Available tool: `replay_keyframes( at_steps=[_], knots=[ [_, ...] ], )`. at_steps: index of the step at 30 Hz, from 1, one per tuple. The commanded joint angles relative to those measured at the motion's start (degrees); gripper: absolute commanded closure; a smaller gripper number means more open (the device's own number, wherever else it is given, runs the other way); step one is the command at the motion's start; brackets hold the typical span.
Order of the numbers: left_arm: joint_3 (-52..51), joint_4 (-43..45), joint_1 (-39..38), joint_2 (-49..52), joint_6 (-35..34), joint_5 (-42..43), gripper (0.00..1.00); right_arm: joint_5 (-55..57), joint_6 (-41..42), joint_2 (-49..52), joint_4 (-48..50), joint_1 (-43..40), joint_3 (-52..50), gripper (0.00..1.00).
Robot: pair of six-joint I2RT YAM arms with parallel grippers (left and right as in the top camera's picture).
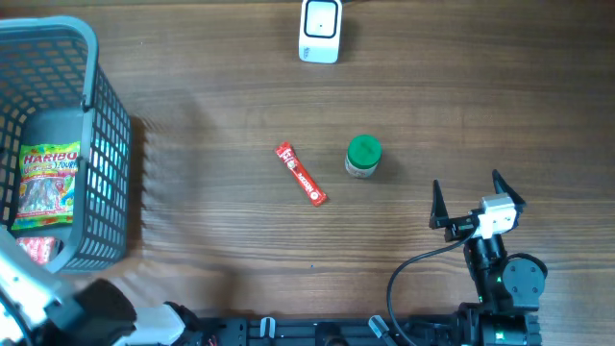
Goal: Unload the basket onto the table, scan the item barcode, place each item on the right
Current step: 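Reach into the basket and grasp the mint-green Zappy wipes pack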
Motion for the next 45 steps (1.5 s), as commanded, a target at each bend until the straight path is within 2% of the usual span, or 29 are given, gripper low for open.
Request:
replay_keyframes(
  at_steps=[1,5,9,10,12,17,22,28,33,35,39,41,45],
  knots=[
    [-6.8,3.5,0.5,4.5,5.0,6.9,0.00,0.8,-0.3,-0.3,0.3,0.3,-0.1,0.00],
    [-18.0,12.6,0.6,5.0,7.4,11.1,0.00,0.8,-0.3,-0.3,0.3,0.3,-0.1,0.00],
    [-31.4,23.3,0.5,5.0,8.0,12.0,0.00,0.8,-0.3,-0.3,0.3,0.3,-0.1,0.00],
    [-35.6,28.4,0.5,5.0,10.8,15.2,0.00,0.8,-0.3,-0.3,0.3,0.3,-0.1,0.00],
    [-39.8,32.9,0.5,5.0,13.5,19.8,0.00,0.8,-0.3,-0.3,0.3,0.3,-0.1,0.00],
    [-46.9,36.8,0.9,5.0,13.5,17.4,0.00,0.8,-0.3,-0.3,0.3,0.3,-0.1,0.00],
    [-48.5,37.3,1.2,5.0,13.5,12.0,0.00,0.8,-0.3,-0.3,0.3,0.3,-0.1,0.00],
    [-48.9,38.9,1.2,5.7,13.7,10.5,0.00,0.8,-0.3,-0.3,0.3,0.3,-0.1,0.00],
    [-53.7,43.5,1.2,7.6,13.7,10.6,0.02,0.8,-0.3,-0.3,0.3,0.3,-0.1,0.00],
    [-54.8,44.2,1.2,8.2,13.7,10.6,0.11,0.8,-0.3,-0.3,0.3,0.3,-0.1,0.00],
    [-55.8,46.1,1.2,8.2,13.7,11.0,0.35,0.8,-0.3,-0.3,0.3,0.3,-0.1,0.00],
    [-55.8,46.8,1.2,8.2,13.7,12.7,0.57,0.8,-0.3,-0.3,0.3,0.3,-0.1,0.00],
    [-55.8,47.1,1.2,8.1,13.6,16.8,0.92,0.8,-0.3,-0.3,0.3,0.3,-0.1,0.00]
  ],
)
